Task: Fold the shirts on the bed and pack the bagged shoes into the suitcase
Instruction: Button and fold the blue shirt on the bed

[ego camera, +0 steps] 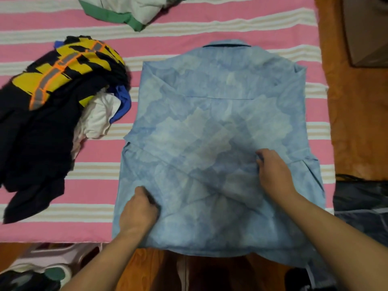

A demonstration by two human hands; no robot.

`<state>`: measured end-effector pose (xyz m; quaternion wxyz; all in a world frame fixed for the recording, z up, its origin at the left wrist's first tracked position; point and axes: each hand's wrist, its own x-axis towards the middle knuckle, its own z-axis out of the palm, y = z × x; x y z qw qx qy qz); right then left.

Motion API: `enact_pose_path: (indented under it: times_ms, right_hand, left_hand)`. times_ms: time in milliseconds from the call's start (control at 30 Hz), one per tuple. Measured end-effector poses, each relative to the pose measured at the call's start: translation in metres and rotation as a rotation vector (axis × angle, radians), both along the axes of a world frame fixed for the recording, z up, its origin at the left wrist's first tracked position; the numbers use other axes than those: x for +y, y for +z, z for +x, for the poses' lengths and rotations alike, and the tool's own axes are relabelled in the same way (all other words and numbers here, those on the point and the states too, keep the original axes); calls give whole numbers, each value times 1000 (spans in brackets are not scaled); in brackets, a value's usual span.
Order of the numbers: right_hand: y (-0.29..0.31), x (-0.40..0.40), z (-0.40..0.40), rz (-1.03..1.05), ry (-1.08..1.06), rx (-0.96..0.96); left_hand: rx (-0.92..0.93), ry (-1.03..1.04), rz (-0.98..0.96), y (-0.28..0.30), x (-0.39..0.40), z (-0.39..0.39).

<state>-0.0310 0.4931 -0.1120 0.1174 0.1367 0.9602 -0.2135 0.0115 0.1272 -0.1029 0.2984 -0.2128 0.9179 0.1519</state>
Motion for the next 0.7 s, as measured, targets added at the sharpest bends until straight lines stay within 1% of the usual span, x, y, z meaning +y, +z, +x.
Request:
enact_pose_path:
  times_ms: [33, 67, 100, 133, 200, 233, 300, 400, 500, 600, 667, 700]
  right_hand:
    - [3, 2, -1, 43, 38, 35]
    - [5, 3, -2, 103, 78, 79]
    - [8, 1, -4, 155, 117, 134]
    - [11, -3, -6, 183, 158, 192]
    - [13, -23, -7, 212, 256, 276]
    - [13, -36, -7, 236, 319, 298]
    - [5, -55, -4, 271, 427, 280]
    - [-30, -38, -4, 335, 507, 163]
    - [-63, -5, -5, 412, 597, 44]
    - [-64, -5, -6, 391, 598, 61]
    - [-51, -12, -3, 370, 527, 38]
    - [-43, -19, -5, 353, 492, 52]
  left_hand:
    - [102, -120, -68, 2, 1, -7]
    - [262, -238, -94, 6, 7, -16]
    - [422, -346, -82, 12, 19, -25]
    - [534, -447, -37, 14, 35, -30]
    - [611, -642, 79, 9, 71, -31]
    - [609, -744, 107, 2, 88, -27]
    - [551, -883, 78, -22, 101, -22]
    - [464, -877, -11, -64, 78, -32]
    - [434, -958, -62, -92, 60, -36]
    - [401, -928, -37, -88, 66, -36]
    - [365, -891, 9, -73, 65, -35]
    - [365, -836, 27, -64, 60, -34]
